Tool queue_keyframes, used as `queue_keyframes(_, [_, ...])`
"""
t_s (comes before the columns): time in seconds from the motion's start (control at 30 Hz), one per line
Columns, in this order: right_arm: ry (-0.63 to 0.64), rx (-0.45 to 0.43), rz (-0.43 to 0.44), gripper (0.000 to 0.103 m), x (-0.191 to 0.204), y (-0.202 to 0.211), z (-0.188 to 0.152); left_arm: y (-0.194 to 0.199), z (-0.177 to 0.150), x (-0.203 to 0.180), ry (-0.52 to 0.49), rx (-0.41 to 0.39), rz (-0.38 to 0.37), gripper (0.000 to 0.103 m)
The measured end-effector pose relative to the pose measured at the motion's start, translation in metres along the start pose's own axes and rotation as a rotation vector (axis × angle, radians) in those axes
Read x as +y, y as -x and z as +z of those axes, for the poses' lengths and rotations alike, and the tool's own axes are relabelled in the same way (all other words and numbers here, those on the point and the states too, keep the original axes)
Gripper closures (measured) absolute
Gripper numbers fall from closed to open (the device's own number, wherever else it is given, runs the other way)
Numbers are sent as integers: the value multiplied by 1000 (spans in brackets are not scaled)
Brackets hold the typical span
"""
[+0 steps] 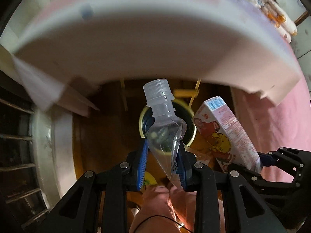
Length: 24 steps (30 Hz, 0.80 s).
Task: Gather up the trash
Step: 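Carry the carton and bottle over the bin and open both tools to drop them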
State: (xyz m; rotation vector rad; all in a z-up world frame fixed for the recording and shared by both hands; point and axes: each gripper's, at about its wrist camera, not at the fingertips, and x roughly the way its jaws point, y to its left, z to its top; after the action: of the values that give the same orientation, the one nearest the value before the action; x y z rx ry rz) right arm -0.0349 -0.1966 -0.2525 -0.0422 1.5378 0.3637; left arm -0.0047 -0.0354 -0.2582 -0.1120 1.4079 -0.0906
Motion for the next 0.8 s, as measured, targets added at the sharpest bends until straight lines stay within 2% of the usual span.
queue_keyframes(0.2, [-85, 50, 14, 68, -30, -83, 7, -73, -13, 1, -7, 44, 16, 75])
queue_keyframes(0.53, [-164, 65, 5, 67, -78, -188, 51, -171, 17, -9, -50, 41, 41, 73])
queue_keyframes(0.6, [-178, 67, 12, 67, -89, -204, 58, -187, 24, -10, -63, 39, 48, 64])
queue_keyframes(0.67, [-194, 55, 10, 67, -97, -217, 62, -198, 27, -13, -73, 35, 56, 49])
queue_keyframes(0.7, [-201, 53, 11, 67, -98, -221, 62, -204, 28, -14, -72, 33, 60, 36])
queue_keyframes(0.73, [-210, 51, 13, 66, -100, -225, 63, -206, 31, -15, -68, 30, 67, 29])
queue_keyframes(0.8, [-222, 44, 19, 62, -103, -229, 64, -208, 33, -14, -55, 14, 84, 28])
